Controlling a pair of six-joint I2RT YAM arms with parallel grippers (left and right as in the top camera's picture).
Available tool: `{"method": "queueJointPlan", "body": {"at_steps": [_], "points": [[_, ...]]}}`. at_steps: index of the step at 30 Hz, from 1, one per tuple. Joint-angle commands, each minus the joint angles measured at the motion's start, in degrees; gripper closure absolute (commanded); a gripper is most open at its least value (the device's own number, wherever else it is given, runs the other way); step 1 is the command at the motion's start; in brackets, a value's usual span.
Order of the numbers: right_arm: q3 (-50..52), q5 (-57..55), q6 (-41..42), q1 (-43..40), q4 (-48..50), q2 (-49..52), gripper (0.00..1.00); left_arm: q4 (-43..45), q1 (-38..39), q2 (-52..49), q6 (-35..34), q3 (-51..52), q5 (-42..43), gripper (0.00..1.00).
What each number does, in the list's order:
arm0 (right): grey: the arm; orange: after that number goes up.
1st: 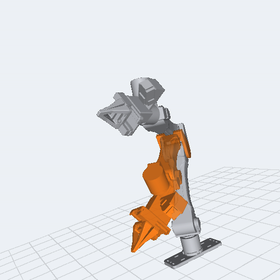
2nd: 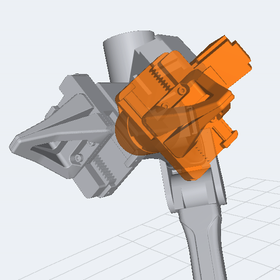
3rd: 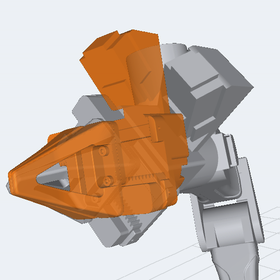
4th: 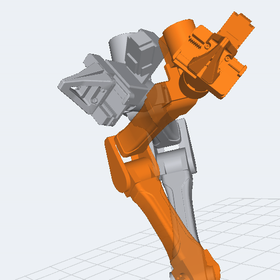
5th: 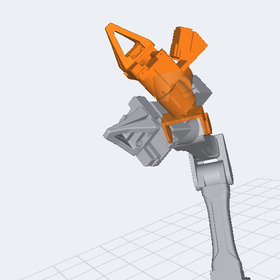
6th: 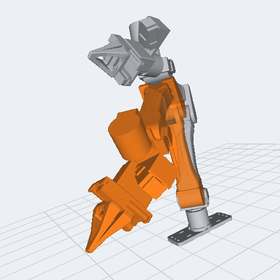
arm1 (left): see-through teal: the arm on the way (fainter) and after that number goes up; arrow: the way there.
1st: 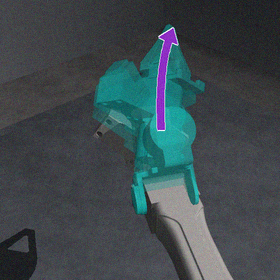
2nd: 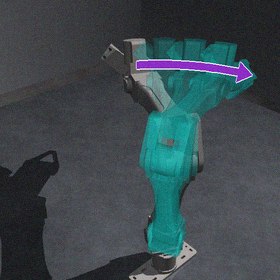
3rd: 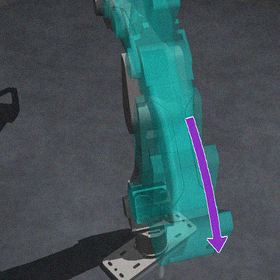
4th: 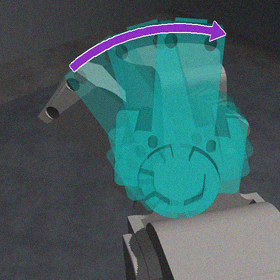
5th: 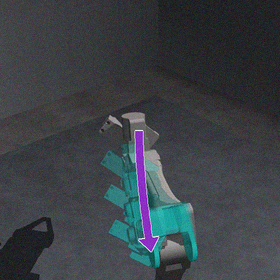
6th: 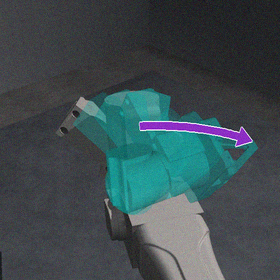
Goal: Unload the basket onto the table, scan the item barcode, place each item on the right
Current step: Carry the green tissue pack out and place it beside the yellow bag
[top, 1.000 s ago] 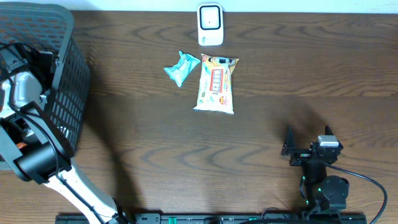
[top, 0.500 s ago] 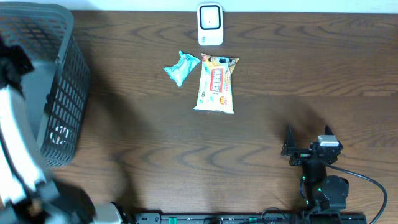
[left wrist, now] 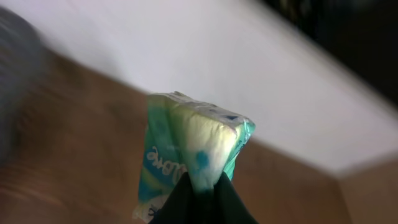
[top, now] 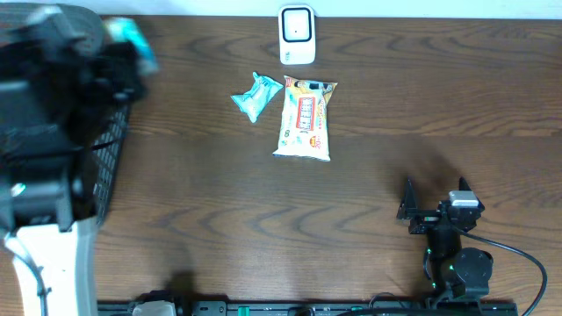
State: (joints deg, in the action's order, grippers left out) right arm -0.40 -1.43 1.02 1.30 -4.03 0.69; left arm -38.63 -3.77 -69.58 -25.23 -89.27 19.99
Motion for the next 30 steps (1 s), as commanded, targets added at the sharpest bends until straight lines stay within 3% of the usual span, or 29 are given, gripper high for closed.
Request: {"method": "queueJointPlan", "body": {"at_steps": [1, 6, 15, 30], "points": [[0.1, 0.1, 0.6, 0.2, -0.2, -0.4, 0.01, -2.9, 10.7, -7.0, 3.7, -0.2, -3.1, 0.92], [0.1, 0.1, 0.6, 0.2, -0.2, -0.4, 0.01, -2.9, 18.5, -18.3, 5.1, -0.2, -5.3, 0.92], [0.1, 0.1, 0.6, 0.2, -0.2, -0.4, 0.01, -2.9, 21.2, -34.2, 5.1, -0.2, -9.7, 0.92], [0.1, 0.1, 0.6, 0.2, -0.2, -0.4, 0.01, -2.2, 21.2, -37.6, 7.3, -0.2, -23.7, 0.92]]}}
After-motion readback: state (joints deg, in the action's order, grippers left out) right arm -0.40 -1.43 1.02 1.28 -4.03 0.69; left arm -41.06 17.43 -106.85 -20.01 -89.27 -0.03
